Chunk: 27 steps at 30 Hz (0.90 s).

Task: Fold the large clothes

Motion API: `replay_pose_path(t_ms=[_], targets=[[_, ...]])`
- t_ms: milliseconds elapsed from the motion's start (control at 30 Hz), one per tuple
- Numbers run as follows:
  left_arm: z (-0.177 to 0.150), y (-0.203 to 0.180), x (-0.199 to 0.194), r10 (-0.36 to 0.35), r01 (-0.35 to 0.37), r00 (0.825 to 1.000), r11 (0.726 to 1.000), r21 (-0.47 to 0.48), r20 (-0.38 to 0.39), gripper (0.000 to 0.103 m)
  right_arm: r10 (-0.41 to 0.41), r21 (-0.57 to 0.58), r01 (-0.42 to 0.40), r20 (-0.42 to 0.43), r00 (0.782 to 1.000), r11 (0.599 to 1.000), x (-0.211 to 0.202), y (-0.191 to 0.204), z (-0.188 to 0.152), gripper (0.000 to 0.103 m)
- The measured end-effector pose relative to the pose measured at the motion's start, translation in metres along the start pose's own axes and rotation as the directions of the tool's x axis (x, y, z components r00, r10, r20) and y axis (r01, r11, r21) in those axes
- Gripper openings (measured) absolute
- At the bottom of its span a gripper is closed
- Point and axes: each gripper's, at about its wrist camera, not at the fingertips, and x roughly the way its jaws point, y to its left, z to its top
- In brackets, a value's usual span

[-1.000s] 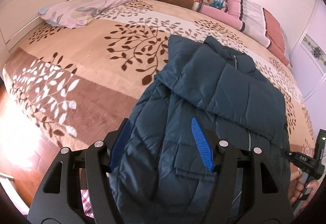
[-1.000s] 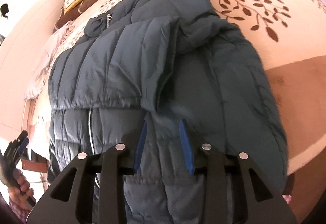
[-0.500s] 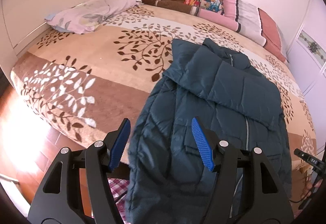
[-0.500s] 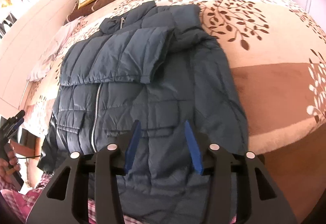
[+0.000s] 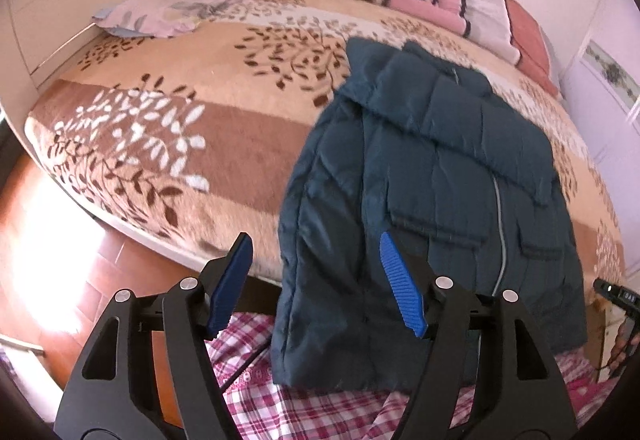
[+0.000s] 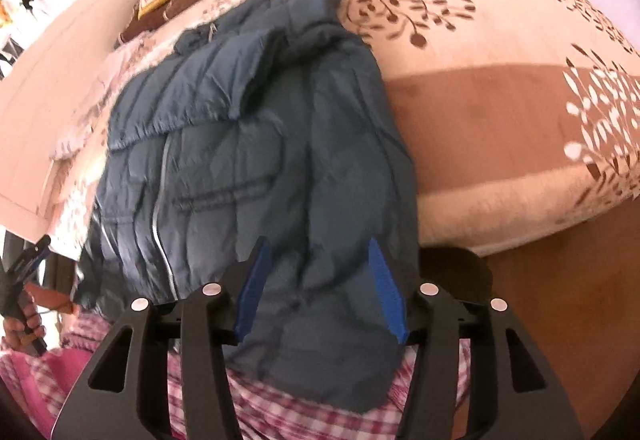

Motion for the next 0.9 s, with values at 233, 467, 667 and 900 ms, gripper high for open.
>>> replay_pose_path(t_ms=[233,467,667,900], targets=[[-0.019,-0.009,0.021,-0.046,0.052,0.991,0.997,0.050,-0.123,0.067,-0.002,0.016,0.004,-0.078,0.997,1.000,0.012,-0.012,-0.020,0.061],[-0.038,0.008,0.029,-0.083,0.085,0.974,0.996,0.000,-0.211,0.068,-0.005,0.025,0.008,-0.127,0.992,1.000,0.022,-0.024,-0.027,0.066],[-0.046,0.008,0.033,-0.110,0.113,0.963,0.994,-0.005,-0.246,0.068,0.014,0.056,-0.004,-0.175,0.985,0.998,0.034,-0.035,-0.031,0.067],[-0.046,0.002,0.041,-0.125,0.134,0.950,0.991,0.012,-0.287,0.068,0.029,0.063,-0.017,-0.204,0.978,0.998,0.042,-0.040,-0.035,0.067]])
